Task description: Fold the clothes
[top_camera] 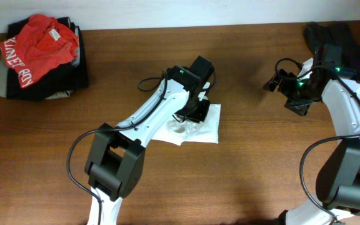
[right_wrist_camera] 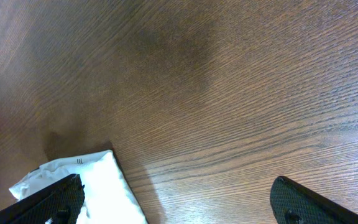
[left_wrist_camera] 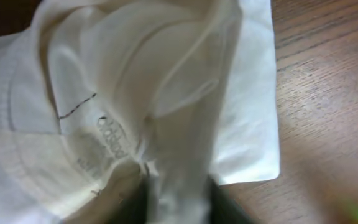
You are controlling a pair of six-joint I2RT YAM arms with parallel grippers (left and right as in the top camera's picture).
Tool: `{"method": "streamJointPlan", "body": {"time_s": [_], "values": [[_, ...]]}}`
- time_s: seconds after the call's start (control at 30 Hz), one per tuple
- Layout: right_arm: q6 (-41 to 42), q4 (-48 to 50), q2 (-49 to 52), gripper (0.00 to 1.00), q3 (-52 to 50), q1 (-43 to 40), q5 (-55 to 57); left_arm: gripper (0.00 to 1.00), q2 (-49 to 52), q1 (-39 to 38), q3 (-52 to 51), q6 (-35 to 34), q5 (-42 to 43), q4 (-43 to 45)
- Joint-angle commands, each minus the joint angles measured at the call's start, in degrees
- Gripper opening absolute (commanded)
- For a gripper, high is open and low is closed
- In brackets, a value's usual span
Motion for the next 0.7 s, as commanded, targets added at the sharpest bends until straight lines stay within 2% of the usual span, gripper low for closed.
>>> {"method": "streamJointPlan", "body": {"time_s": [0.0, 0.2, 0.3, 0.5, 0.67], "values": [[0.4, 0.0, -0.2, 0.99, 1.0, -0.2, 0.3, 0.38, 0.7, -0.2, -0.4, 0.0, 0.9, 0.2], [0.4, 0.0, -0.2, 0.98, 1.0, -0.2, 0.3, 0.38, 0.7, -0.2, 0.9, 0.0, 1.2, 0.0], [0.4, 0.0, -0.2, 0.99, 1.0, -0.2, 0.3, 0.38, 0.7, -0.2, 4.6, 2.5, 3.5, -1.8], [0.4, 0.0, -0.2, 0.99, 1.0, -0.2, 0.4, 0.38, 0.7, 0.5, 11.0, 2.6, 3.1, -6.0], [0.4, 0.0, -0.2, 0.99, 1.0, -0.2, 0.3, 0.38, 1.7, 1.1, 10.6, 1.7, -2.3, -6.8]]}}
